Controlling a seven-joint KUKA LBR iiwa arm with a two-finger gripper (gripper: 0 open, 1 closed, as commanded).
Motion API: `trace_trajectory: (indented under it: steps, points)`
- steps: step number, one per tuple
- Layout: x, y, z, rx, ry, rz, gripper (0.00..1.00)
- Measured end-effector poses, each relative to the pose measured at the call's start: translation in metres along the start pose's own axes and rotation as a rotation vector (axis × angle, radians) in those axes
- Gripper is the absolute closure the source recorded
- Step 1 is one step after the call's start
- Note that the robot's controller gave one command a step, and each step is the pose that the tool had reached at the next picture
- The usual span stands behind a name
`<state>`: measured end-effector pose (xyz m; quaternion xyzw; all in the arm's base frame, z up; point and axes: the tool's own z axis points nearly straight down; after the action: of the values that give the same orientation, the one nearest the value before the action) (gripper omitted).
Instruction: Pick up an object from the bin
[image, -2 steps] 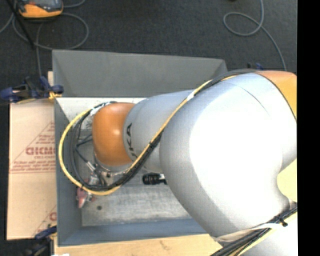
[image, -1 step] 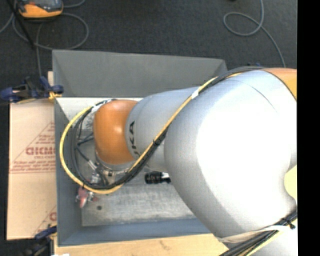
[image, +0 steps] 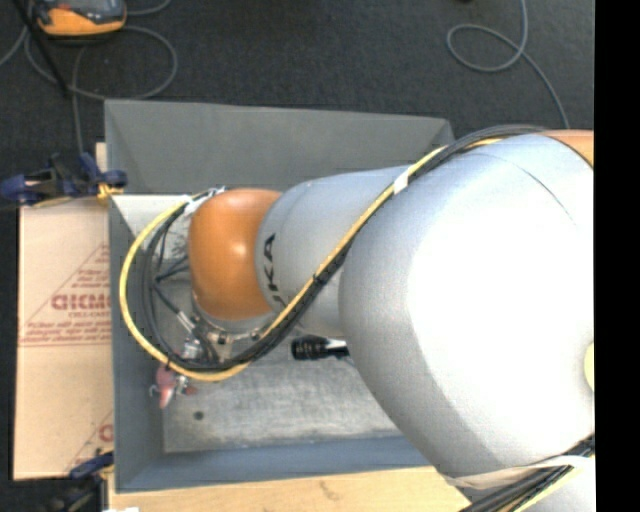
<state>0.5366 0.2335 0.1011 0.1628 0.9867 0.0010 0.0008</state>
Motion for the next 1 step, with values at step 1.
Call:
trace_trajectory:
  steps: [1]
  points:
    - [-0.0007,0.0004,-0.0078,-0.002,-0.003,-0.001,1.00]
